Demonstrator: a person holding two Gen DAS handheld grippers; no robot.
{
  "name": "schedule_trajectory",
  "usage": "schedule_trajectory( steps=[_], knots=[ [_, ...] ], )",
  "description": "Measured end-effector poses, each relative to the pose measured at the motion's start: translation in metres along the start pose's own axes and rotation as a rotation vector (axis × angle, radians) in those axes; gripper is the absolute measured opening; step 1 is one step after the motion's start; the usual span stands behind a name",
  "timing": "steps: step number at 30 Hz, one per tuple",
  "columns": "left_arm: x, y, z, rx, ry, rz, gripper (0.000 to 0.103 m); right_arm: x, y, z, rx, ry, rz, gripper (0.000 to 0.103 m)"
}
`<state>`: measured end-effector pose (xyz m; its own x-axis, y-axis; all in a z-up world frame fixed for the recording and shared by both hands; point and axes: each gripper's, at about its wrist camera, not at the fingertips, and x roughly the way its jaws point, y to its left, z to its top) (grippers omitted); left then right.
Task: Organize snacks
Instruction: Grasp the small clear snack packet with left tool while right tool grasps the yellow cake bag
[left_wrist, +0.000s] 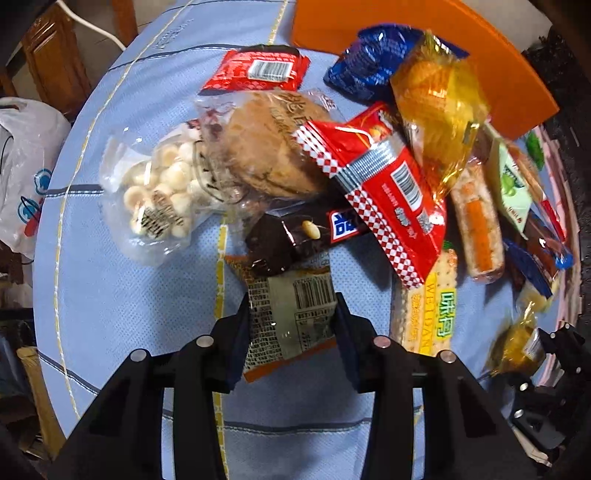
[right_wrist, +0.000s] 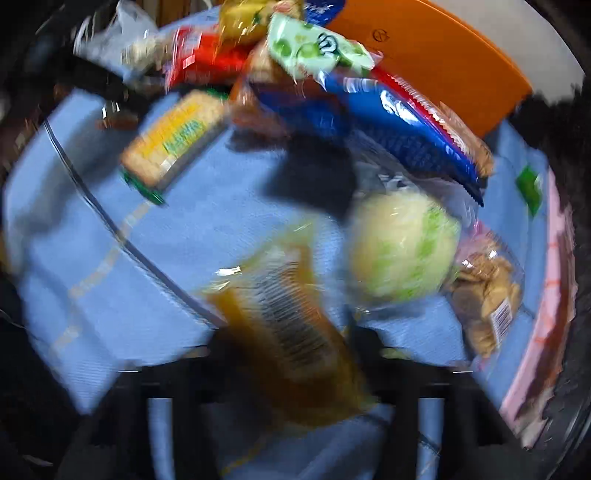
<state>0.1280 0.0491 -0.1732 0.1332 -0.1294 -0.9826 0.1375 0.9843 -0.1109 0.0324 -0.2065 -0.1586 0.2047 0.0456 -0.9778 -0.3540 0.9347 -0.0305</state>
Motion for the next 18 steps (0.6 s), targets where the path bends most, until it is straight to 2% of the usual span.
schedule_trajectory(
  steps=[2,7,10,18],
  knots=[
    [-0.003,0.004,-0.005,0.002,-0.001,0.002,0.041,-0.012,-0.011,0.0,0.081,-0.023,0.127,0.042],
    [-0.015,0.008,-0.016,0.016,-0.008,-0.021,0.041,-0.036,-0.017,0.002,0.182,-0.088,0.34,0.042],
    [-0.022,0.007,-0.022,0.025,-0.013,-0.037,0.041,-0.043,-0.01,0.006,0.193,-0.119,0.389,0.041],
    [-0.057,-0.004,-0.014,0.048,-0.077,-0.05,0.041,-0.056,-0.002,0.029,0.187,-0.168,0.381,0.042]
  ],
)
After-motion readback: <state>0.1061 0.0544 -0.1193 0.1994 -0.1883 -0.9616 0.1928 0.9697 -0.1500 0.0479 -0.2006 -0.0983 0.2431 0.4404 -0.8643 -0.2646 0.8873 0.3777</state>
